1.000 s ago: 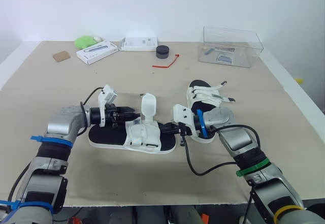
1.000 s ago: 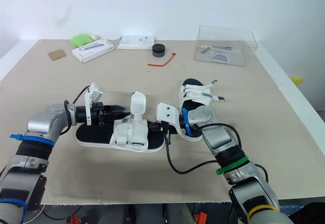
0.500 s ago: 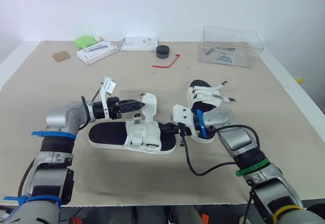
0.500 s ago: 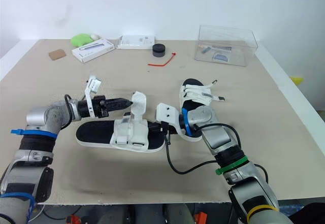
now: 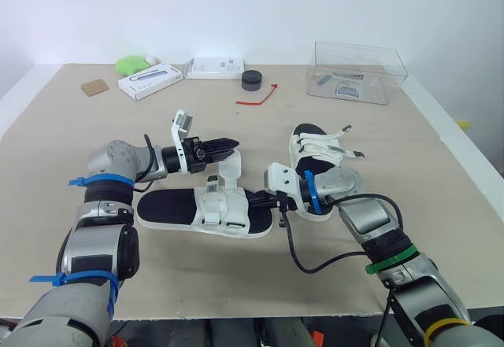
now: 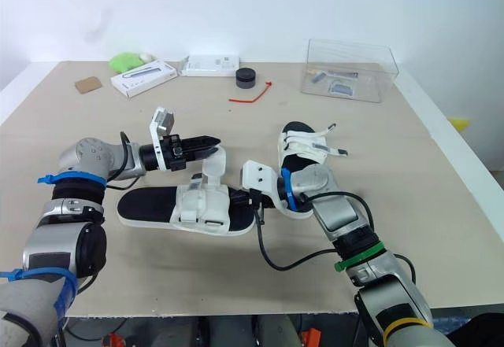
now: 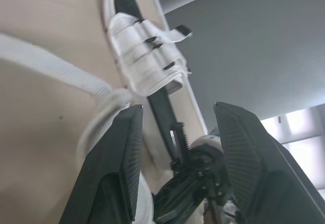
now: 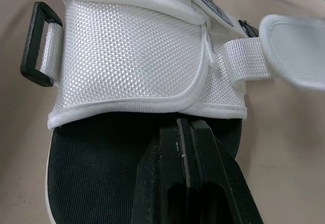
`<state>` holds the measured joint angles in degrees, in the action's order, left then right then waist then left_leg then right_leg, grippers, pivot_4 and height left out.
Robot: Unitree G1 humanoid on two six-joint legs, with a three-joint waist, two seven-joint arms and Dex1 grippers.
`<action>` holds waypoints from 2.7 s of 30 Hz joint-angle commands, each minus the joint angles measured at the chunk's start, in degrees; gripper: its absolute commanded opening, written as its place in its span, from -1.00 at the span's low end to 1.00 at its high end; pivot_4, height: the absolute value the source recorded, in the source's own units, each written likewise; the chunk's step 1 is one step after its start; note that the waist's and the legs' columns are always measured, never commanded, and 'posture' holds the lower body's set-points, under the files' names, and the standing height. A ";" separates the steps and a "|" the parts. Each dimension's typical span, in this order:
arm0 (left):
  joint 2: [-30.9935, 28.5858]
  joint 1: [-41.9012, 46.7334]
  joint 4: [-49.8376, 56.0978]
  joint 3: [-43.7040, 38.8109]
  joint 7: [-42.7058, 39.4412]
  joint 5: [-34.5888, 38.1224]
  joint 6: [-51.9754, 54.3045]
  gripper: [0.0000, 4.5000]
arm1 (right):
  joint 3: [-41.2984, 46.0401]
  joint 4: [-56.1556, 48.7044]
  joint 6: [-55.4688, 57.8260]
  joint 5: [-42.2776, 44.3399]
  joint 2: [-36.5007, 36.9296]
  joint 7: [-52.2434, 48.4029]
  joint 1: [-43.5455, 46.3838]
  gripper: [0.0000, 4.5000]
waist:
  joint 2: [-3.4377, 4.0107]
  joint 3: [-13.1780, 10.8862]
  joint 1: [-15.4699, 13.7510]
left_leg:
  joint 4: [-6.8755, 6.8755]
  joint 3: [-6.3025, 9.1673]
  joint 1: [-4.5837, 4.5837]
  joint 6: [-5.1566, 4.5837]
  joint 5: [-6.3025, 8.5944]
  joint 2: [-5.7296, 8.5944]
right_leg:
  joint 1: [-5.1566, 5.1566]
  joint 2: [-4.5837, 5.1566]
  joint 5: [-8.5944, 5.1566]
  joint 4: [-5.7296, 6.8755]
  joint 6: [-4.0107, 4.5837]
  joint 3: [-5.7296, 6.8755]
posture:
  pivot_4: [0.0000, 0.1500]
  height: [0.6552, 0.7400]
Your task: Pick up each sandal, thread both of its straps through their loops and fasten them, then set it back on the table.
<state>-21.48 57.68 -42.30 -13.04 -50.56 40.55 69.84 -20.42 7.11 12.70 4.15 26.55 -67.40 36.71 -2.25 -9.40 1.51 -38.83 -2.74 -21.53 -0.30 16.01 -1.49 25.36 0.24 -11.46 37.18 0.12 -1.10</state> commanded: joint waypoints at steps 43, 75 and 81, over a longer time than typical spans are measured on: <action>-3.60 6.74 -16.74 -3.86 0.47 -5.19 5.39 0.01 | 0.36 -3.65 1.30 0.17 1.28 0.84 -1.33 -1.00 | -0.02 0.00 0.04 | 0.00 0.03 -0.01 0.07 0.00 0.19 | -0.01 0.17 0.03 0.03 -0.09 0.00 | 1.00 1.00; 4.47 14.44 -29.99 -13.60 11.16 -7.42 -13.45 -0.22 | 0.35 -5.05 1.51 0.10 2.07 1.17 -2.04 -1.00 | -0.03 0.00 -0.10 | 0.00 0.01 -0.02 0.09 -0.01 0.30 | -0.01 0.22 0.06 0.03 -0.14 -0.01 | 1.00 1.00; 3.98 14.30 -30.46 -14.96 12.97 -7.93 -16.54 -0.96 | 0.14 -4.89 0.89 -0.23 2.26 0.97 -2.03 -1.00 | -0.03 -0.01 -0.11 | 0.00 0.03 -0.02 0.09 -0.01 0.28 | -0.01 0.23 0.06 0.03 -0.14 -0.01 | 1.00 1.00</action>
<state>-16.78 70.74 -73.55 -27.40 -36.79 32.78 54.35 -20.29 3.61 13.84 4.13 28.00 -66.12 34.75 -2.29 -9.41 1.41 -38.83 -2.72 -21.55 -0.21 16.00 -1.20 25.35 0.48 -11.40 37.21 -0.03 -1.11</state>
